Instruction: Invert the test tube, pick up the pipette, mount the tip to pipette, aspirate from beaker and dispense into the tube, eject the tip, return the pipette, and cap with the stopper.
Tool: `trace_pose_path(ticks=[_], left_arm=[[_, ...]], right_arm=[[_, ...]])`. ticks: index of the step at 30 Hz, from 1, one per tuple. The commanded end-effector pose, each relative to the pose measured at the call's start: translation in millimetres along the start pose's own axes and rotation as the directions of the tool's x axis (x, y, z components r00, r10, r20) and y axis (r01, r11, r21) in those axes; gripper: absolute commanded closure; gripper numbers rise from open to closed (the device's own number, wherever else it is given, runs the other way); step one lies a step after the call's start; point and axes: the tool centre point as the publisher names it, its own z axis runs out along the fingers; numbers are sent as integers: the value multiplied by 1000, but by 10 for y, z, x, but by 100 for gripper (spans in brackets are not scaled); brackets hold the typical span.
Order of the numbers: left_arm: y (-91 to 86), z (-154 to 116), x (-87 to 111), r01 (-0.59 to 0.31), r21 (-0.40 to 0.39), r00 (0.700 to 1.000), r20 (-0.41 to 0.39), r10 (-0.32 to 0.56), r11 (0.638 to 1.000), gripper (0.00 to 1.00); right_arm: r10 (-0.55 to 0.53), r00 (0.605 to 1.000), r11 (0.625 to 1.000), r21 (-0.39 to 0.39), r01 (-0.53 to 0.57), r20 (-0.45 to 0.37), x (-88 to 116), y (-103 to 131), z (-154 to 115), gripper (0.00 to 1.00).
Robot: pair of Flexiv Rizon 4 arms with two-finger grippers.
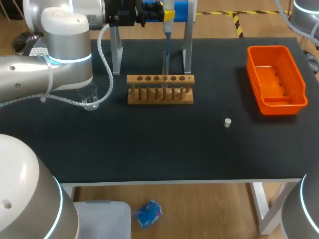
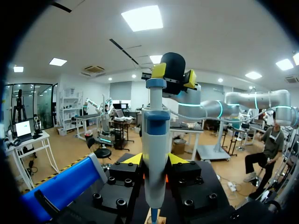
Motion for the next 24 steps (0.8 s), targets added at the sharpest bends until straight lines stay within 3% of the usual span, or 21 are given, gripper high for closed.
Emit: trace_pose_path(ticks=[1, 8, 20, 24], left_arm=[[4, 4, 12, -1, 3, 1000, 5, 1, 1000, 100], [4, 4, 12, -1, 3, 1000, 5, 1, 1000, 100], [4, 4, 12, -1, 3, 1000, 5, 1, 1000, 100], [4, 4, 12, -1, 3, 1000, 5, 1, 1000, 100]], right_arm=[[0, 1000, 1000, 2, 0, -9, -21, -3, -15, 100], [0, 1000, 1000, 2, 0, -9, -21, -3, -15, 100], [41, 998, 993, -104, -47, -55, -163, 17, 324, 100], [44, 997, 993, -107, -50, -63, -201, 18, 422, 100]])
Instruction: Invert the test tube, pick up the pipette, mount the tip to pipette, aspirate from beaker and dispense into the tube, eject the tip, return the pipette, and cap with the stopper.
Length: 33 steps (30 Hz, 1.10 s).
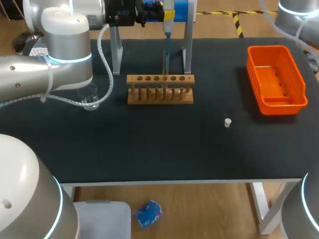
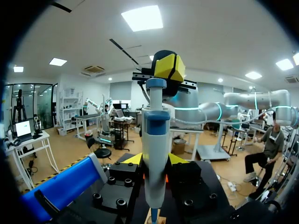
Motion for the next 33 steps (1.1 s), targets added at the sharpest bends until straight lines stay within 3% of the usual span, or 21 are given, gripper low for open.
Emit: trace_pose_path(ticks=[1, 33], left_arm=[[4, 4, 12, -1, 3, 1000, 5, 1, 1000, 100], [4, 4, 12, -1, 3, 1000, 5, 1, 1000, 100]], right_arm=[[3, 1000, 1000, -17, -4, -24, -111, -22, 100, 100], [79, 995, 995, -50, -82, -59, -269, -146, 273, 100]])
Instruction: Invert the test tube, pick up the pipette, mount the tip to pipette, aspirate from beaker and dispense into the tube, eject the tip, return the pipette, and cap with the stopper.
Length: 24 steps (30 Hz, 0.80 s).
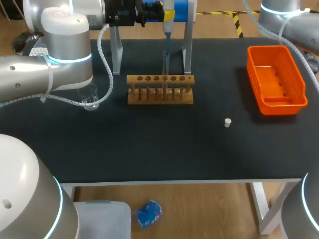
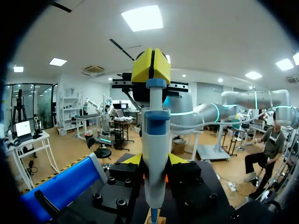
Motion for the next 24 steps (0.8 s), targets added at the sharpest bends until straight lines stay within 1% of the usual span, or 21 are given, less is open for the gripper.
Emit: trace_pose_path(ticks=[1, 24], left_arm=[[4, 4, 12, -1, 3, 1000, 5, 1, 1000, 100], [4, 4, 12, -1, 3, 1000, 5, 1, 1000, 100]], right_arm=[[3, 1000, 1000, 2, -3, -14, -56, -18, -6, 100], [33, 999, 999, 9, -33, -23, -49, -129, 16, 100]])
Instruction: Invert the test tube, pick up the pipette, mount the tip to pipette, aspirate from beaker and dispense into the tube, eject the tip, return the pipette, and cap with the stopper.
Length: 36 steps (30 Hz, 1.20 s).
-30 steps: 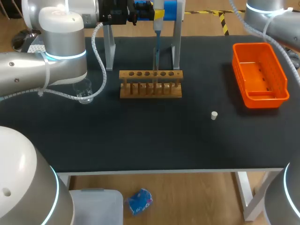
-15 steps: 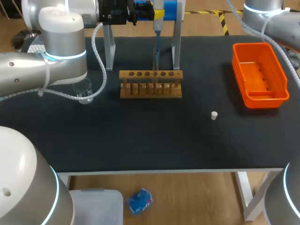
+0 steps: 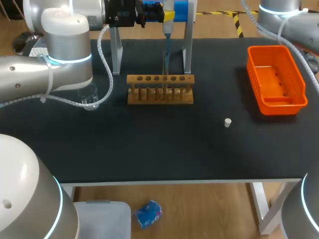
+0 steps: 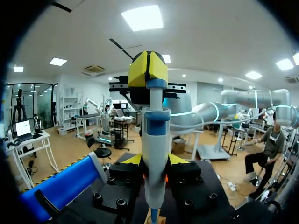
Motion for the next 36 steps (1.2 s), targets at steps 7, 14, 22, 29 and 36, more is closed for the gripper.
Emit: trace_pose_path(ticks=[7, 14, 22, 29, 36], left_arm=[[-20, 5, 11, -1, 4, 1000, 5, 1, 1000, 100], [-20, 5, 11, -1, 4, 1000, 5, 1, 1000, 100], [-20, 5, 11, -1, 4, 1000, 5, 1, 1000, 100], [-20, 5, 11, -1, 4, 1000, 5, 1, 1000, 100], [-20, 5, 11, -1, 4, 1000, 5, 1, 1000, 100]], right_arm=[[18, 1000, 1000, 3, -18, -11, -5, -102, 1, 100], [30, 1000, 1000, -1, -30, -8, 26, -156, 3, 100], [43, 999, 999, -7, -43, -7, 57, -217, 12, 100], [59, 998, 998, -9, -59, -8, 66, -266, 19, 100], [63, 998, 998, -4, -63, -9, 61, -275, 26, 100]])
